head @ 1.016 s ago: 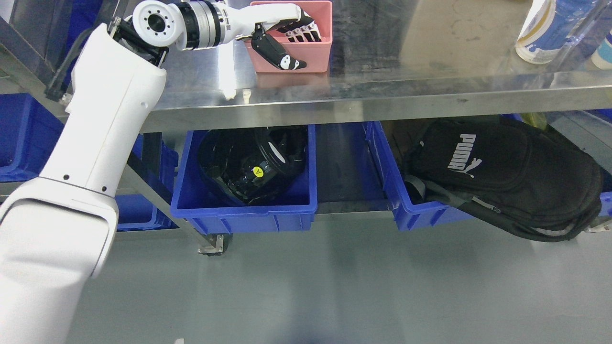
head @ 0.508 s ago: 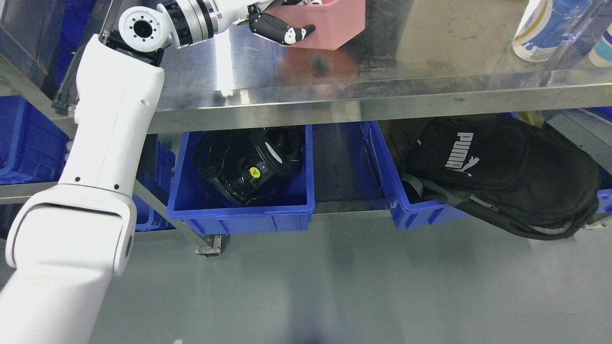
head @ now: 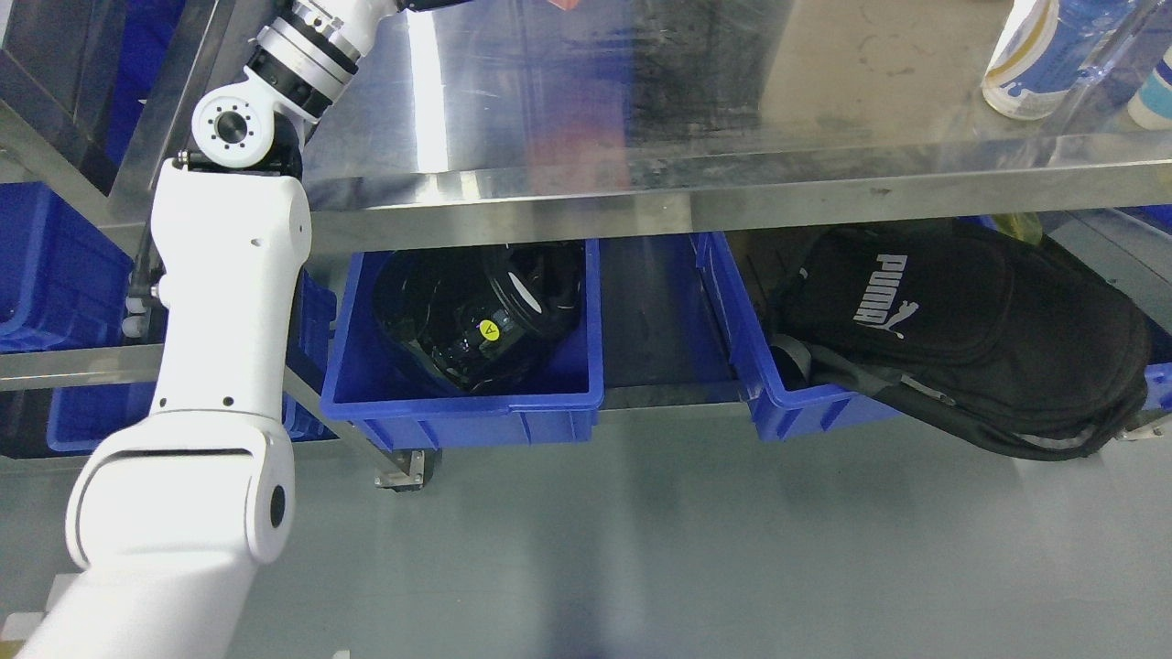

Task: Place storage box into left shelf container
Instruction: 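Lift the pink box off the shelf with the left hand, then hold the pink box up in the left hand while turning away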

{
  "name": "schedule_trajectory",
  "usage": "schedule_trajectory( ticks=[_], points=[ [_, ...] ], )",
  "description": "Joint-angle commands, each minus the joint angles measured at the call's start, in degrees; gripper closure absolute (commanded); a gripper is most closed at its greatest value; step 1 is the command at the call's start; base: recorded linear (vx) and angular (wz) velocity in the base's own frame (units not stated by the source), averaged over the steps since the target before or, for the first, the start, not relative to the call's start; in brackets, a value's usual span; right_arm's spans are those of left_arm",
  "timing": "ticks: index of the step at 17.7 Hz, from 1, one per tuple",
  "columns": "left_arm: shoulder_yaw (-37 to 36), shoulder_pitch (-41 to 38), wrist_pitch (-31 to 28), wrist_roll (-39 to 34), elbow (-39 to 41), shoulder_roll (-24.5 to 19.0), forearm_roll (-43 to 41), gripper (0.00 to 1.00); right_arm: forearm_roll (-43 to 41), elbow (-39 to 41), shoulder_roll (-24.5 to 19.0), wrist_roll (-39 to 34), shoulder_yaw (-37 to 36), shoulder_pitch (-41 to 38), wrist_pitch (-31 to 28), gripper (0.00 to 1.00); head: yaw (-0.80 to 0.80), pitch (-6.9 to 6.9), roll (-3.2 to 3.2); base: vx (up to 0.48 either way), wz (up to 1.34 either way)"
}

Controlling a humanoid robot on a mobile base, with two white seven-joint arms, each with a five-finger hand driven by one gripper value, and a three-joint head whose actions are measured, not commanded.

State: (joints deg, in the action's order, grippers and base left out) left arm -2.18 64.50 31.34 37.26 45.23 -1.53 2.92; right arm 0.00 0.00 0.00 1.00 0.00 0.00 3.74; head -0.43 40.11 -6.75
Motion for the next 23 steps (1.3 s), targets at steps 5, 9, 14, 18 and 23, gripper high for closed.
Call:
schedule_trajectory(
  ticks=[5,9,14,18,23],
  points=[
    [0.37,-17.53,9.18,-16.99,21.62,0.53,11.14,0.96,-0.09,1.00,1.00,-0.30,-0.17,0.35,-0.05,0.00,0.00,0.01,0.00,0.000,0.00],
    [-9.84,-24.23,7.17,-27.49,35.25,0.53,11.14,0.96,-0.09,1.00,1.00,-0.30,-0.17,0.35,-0.05,0.00,0.00,0.01,0.00,0.000,0.00],
    [-12.75,-34.31,5.23,-27.07,44.83,0.53,11.14,0.97,-0.09,1.00,1.00,-0.30,-0.17,0.35,-0.05,0.00,0.00,0.02,0.00,-0.001,0.00],
    [-13.11,-42.33,5.93,-26.89,49.94,0.53,11.14,0.98,-0.09,1.00,1.00,-0.21,-0.17,0.35,-0.05,0.00,0.00,0.02,0.00,-0.040,-0.04],
    [-12.49,-42.96,8.30,-26.36,50.92,0.53,11.14,0.98,-0.09,1.00,1.00,-0.21,-0.17,0.35,-0.05,0.00,0.00,0.02,0.00,-0.184,0.05]
  ],
)
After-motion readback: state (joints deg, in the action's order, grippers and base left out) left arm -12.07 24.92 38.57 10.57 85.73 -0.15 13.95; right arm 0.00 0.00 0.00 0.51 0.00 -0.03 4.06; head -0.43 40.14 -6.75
